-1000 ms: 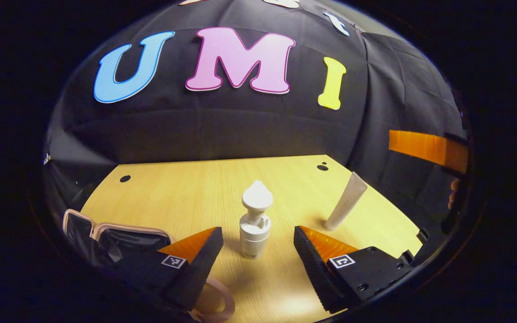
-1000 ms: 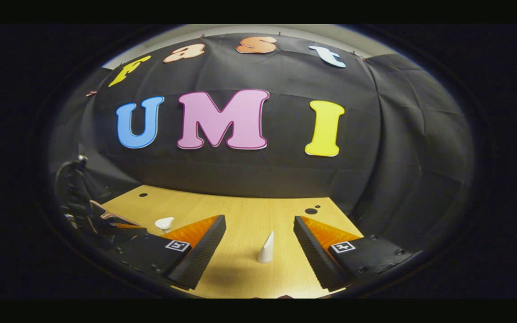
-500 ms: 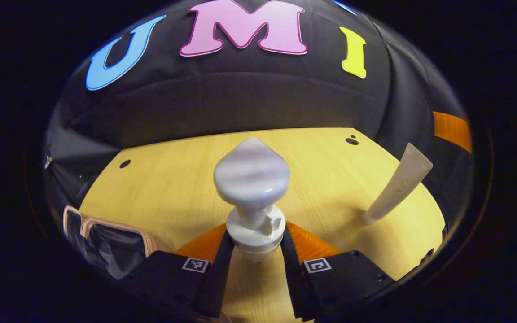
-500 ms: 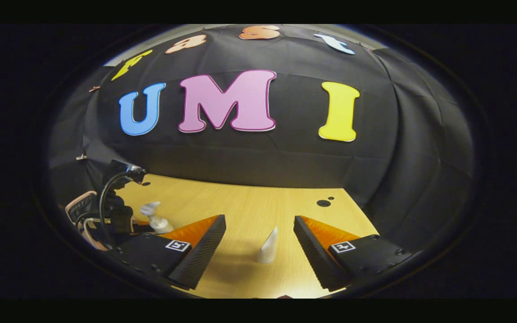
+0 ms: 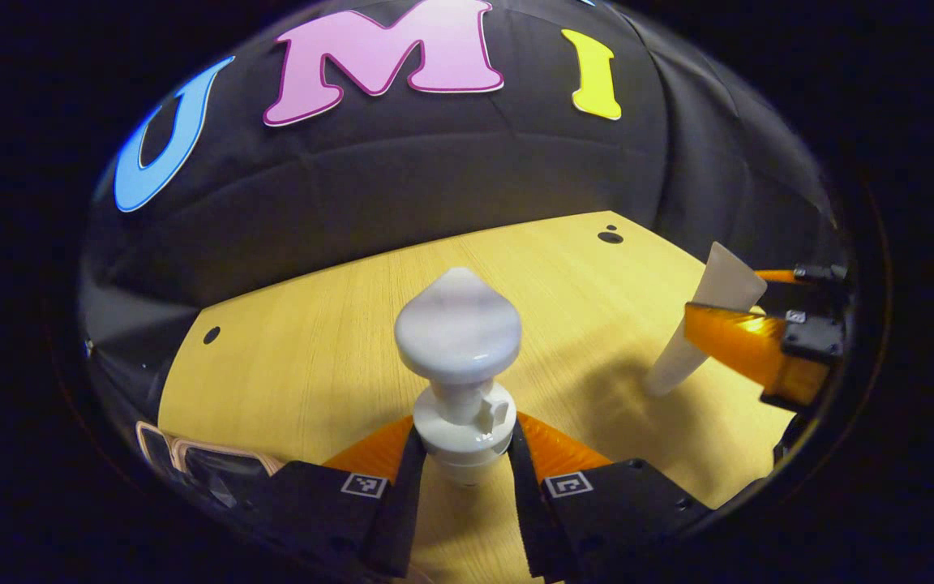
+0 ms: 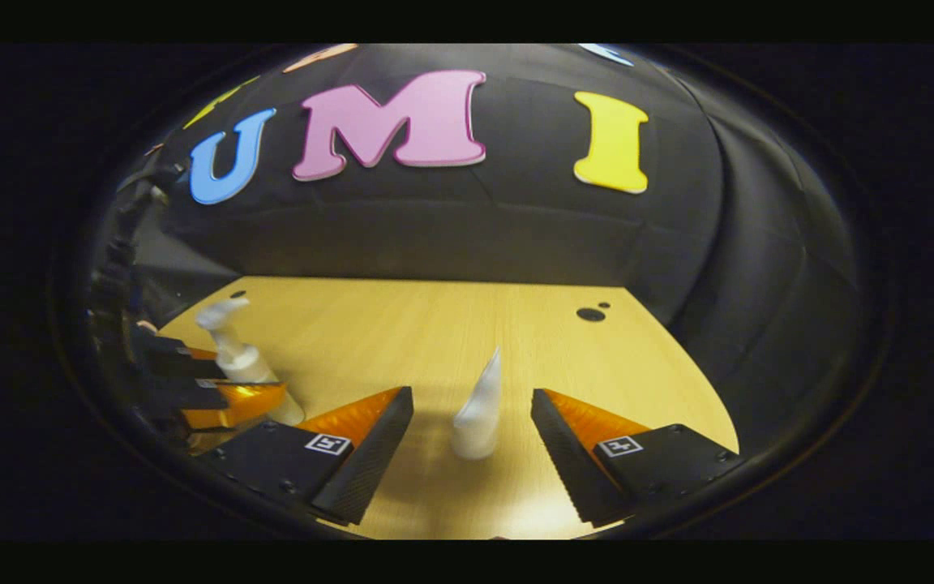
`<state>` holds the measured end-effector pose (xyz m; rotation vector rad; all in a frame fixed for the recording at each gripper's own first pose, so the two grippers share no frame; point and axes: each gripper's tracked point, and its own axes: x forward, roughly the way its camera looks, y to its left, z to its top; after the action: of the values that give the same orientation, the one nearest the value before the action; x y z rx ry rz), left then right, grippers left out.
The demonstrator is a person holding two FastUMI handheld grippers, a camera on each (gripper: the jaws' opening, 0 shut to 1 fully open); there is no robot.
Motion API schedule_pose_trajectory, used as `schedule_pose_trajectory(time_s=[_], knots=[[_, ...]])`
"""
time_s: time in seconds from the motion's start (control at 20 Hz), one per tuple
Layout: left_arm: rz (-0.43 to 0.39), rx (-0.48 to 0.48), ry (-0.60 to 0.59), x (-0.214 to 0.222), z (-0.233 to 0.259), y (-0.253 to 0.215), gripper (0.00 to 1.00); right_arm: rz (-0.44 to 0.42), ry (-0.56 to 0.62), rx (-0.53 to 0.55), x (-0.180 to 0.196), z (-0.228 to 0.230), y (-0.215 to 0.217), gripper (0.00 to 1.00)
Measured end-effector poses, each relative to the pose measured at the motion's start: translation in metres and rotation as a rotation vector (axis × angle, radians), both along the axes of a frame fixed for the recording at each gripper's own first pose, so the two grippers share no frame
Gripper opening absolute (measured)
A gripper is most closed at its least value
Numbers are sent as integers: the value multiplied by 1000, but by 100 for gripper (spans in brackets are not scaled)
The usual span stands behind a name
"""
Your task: First open the suitcase, pack the skin care products into it, and then close the suitcase.
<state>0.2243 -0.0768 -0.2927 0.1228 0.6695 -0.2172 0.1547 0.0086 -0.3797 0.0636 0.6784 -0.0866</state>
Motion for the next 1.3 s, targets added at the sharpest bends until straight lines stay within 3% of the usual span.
schedule_pose_trajectory(time_s=[0.1, 0.2, 0.3, 0.45, 0.55, 0.65, 0.7, 0.75, 0.8, 0.85, 0.9, 0.95, 1.0, 1.05, 1.1, 1.15, 1.3], knots=[[38, -54, 22, -12, 9, 6, 54, -29, 21, -9, 5, -9, -5, 78], [51, -59, 5, -18, 22, 18, 53, -35, 23, -1, 7, -12, -3, 54], [49, -57, 3, -27, 31, 33, 55, -35, 43, -11, 4, -15, -5, 53], [70, -65, 42, -49, 45, 67, 55, -28, 36, -5, 7, -13, -5, 27], [73, -95, 32, -69, 72, 93, 57, -18, 37, 2, 6, -9, 0, 21], [55, -98, 58, -90, 90, 122, 57, -8, 25, 54, 1, 5, 10, 25], [41, -86, 99, -102, 92, 143, 55, -10, -4, 75, 0, 20, 13, 18], [31, -70, 138, -116, 94, 162, 55, -8, -37, 92, -3, 38, 17, 33], [26, -53, 176, -127, 98, 178, 53, -1, -65, 109, -7, 57, 21, 25], [24, -36, 219, -137, 99, 194, 53, 11, -86, 127, -14, 77, 26, 25], [23, -18, 281, -145, 95, 208, 55, 30, -104, 145, -20, 93, 34, 25], [17, 1, 350, -152, 85, 223, 55, 58, -120, 157, -25, 107, 41, 17], [22, 30, 436, -163, 77, 239, 55, 89, -139, 159, -29, 122, 49, 25], [17, 61, 501, -170, 63, 251, 55, 113, -160, 153, -31, 136, 54, 25], [2, 105, 592, -180, 46, 261, 55, 132, -181, 147, -33, 148, 60, 17], [9, 145, 671, -190, 29, 271, 59, 140, -195, 155, -35, 158, 65, 17], [33, 172, 908, -215, -20, 286, 56, 144, -207, 230, -44, 183, 89, 21]])
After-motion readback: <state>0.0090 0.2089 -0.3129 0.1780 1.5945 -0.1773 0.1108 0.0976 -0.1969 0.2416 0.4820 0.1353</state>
